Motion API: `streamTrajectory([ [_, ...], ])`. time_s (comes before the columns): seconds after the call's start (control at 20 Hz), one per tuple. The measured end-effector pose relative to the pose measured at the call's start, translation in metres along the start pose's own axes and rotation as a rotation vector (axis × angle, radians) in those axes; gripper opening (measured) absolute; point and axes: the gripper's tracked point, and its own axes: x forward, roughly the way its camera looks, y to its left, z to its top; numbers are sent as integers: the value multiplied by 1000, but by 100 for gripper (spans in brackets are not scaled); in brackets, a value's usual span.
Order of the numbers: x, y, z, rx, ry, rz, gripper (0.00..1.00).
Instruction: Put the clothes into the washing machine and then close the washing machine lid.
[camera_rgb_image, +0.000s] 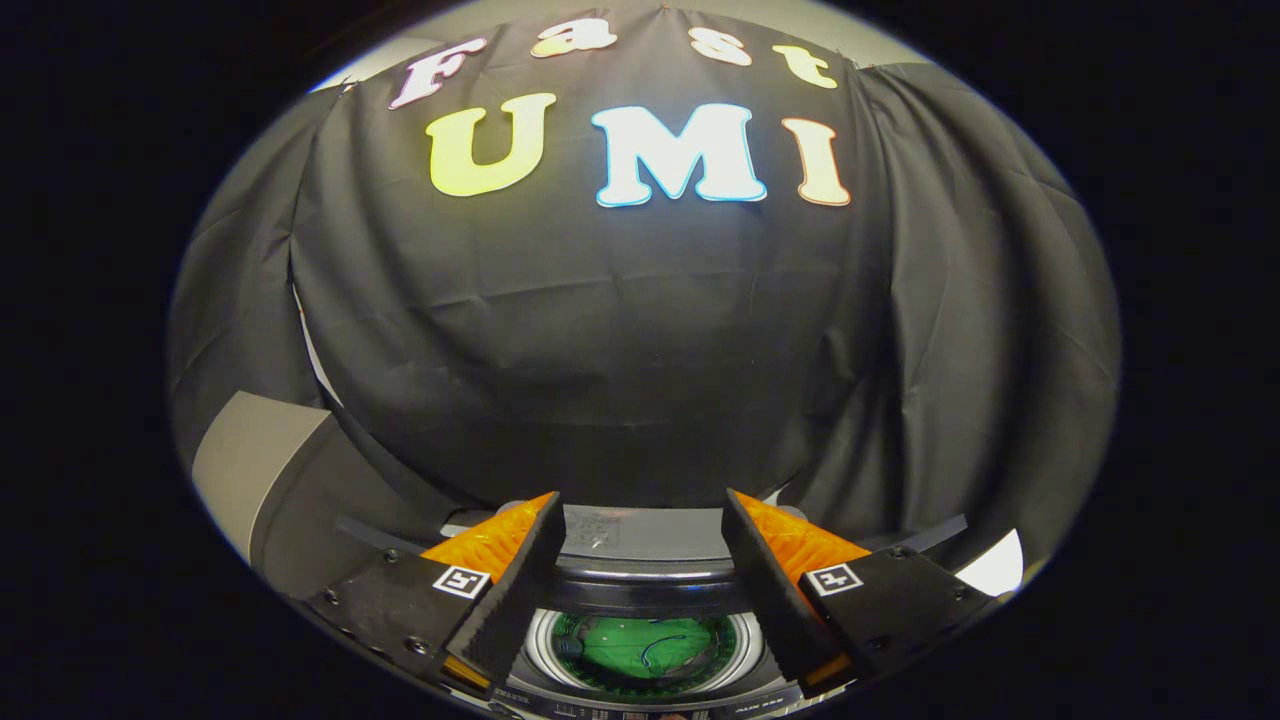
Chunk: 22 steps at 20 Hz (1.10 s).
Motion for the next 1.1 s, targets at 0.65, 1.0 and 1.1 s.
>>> streamTrajectory([
  [0.65,-37,14,-150,27,13,50,98],
  [1.0,-47,22,-190,-34,1,63,98],
  [1.1,-59,32,-177,-32,-59,91,98],
])
